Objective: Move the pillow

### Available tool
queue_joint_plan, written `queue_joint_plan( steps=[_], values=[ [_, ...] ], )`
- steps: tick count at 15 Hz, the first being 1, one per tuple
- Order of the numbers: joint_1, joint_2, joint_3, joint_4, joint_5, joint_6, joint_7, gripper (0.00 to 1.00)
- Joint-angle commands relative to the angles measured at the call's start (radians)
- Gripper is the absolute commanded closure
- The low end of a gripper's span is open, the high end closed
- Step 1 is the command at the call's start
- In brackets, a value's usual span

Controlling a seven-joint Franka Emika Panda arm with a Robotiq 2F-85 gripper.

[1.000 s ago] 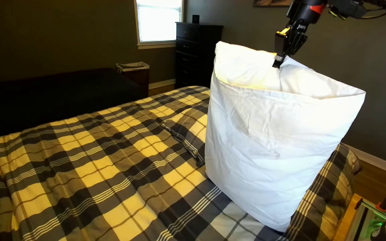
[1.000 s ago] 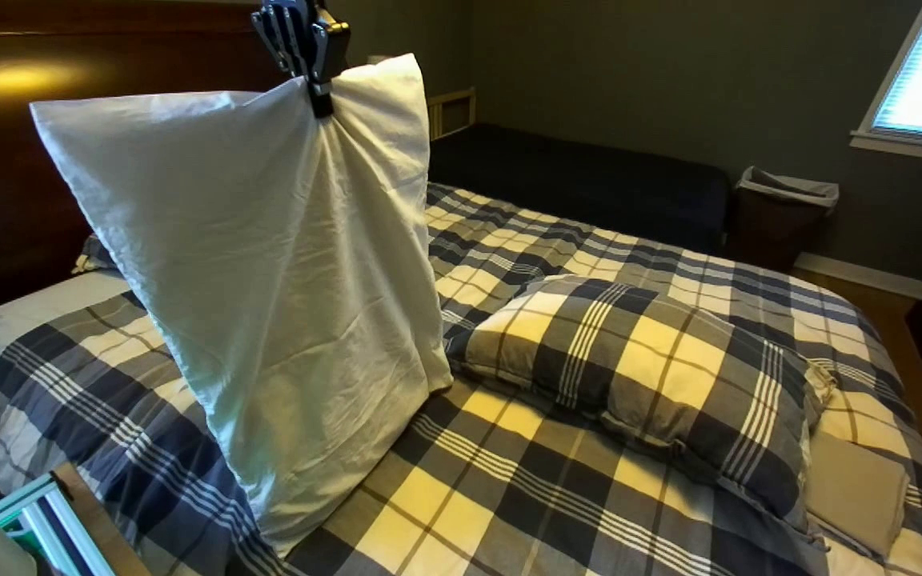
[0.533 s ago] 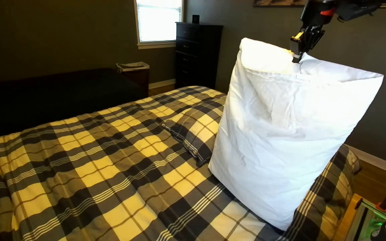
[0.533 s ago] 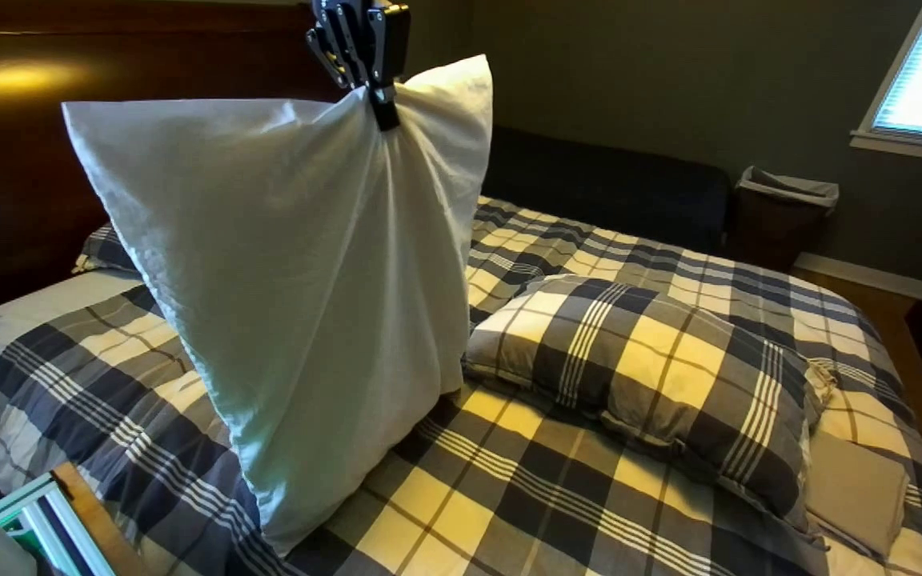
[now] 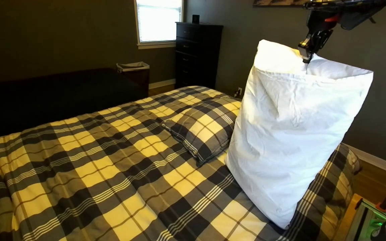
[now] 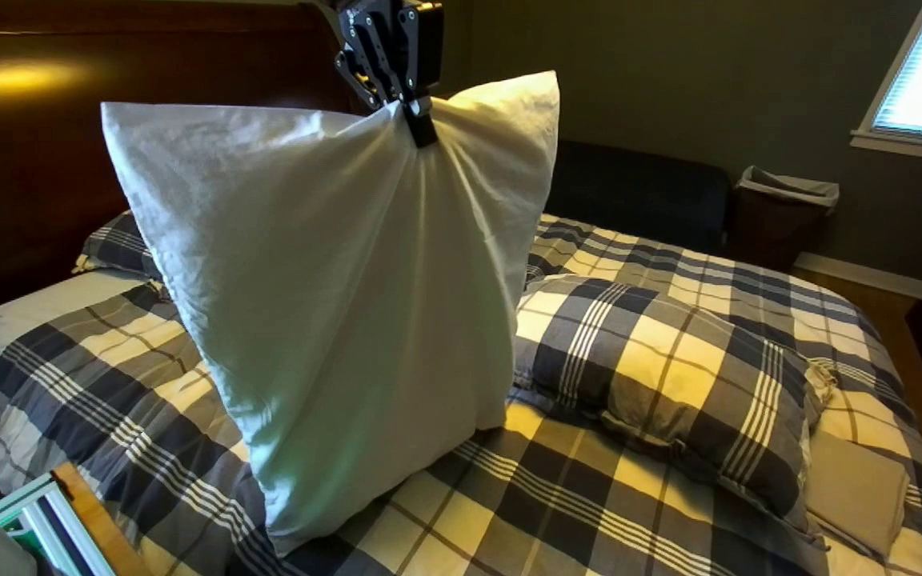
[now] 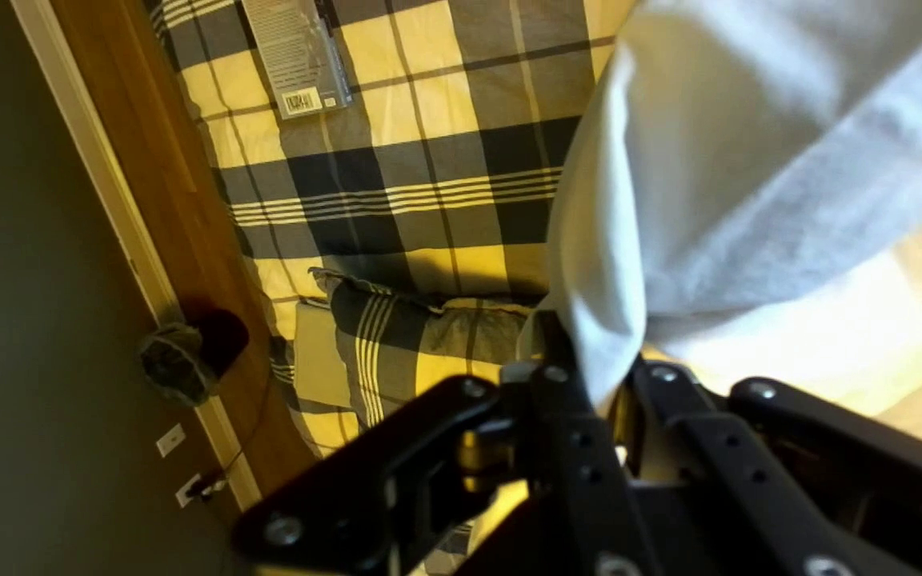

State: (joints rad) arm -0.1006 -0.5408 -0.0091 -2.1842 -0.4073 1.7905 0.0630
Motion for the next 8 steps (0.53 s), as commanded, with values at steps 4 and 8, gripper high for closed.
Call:
queue_joint_plan(
  steps=[4,8],
  values=[
    [0.048,-0.09,-0.009,-0.046,0.001,0.113,-0.111,0.97],
    [0.117,-0.134,0.013,-0.052,0.031,0.156,-0.186,0.97]
  ],
)
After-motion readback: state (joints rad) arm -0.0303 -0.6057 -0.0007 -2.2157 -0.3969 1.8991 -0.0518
